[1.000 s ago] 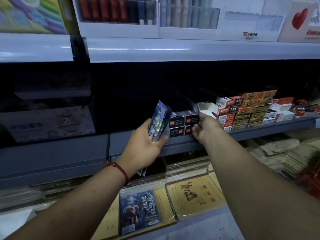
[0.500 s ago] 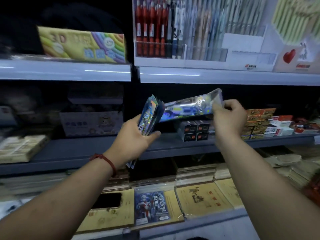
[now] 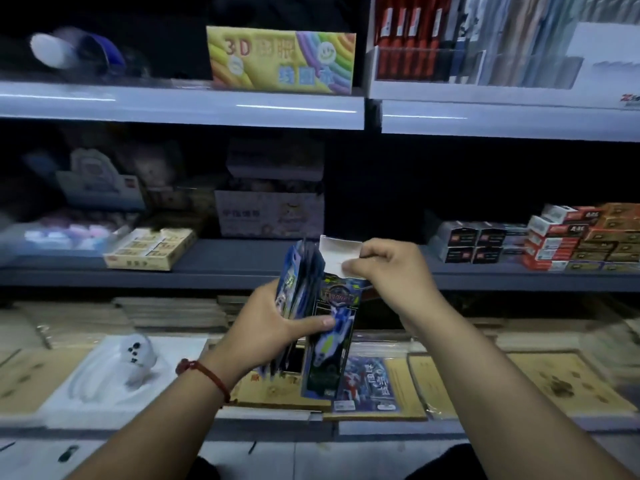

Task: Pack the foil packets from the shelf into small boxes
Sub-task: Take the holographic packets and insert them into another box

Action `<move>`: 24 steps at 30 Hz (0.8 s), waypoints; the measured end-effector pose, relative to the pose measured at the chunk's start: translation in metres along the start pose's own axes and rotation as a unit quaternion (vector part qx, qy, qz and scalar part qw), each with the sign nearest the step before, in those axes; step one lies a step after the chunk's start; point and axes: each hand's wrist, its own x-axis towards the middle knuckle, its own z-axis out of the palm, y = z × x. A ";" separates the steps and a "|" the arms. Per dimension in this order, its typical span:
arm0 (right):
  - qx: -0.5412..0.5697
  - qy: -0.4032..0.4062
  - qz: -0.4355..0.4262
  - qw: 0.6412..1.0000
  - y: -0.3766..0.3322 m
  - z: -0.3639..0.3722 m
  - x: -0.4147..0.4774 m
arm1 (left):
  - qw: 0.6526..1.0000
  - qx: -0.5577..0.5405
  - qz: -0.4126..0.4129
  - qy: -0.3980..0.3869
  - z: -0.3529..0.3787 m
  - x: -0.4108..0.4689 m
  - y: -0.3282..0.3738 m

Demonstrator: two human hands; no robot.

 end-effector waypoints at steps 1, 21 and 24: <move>0.014 -0.005 0.013 1.000 0.006 0.007 0.001 | 1.000 -0.011 -0.010 0.009 0.000 -0.001 -0.009; -0.262 0.167 -0.288 0.906 0.071 0.058 -0.005 | 0.995 -0.051 -0.086 0.027 0.001 0.030 -0.076; -0.236 0.158 -0.258 0.924 0.073 0.059 -0.002 | 0.996 -0.027 -0.079 0.023 0.006 0.031 -0.076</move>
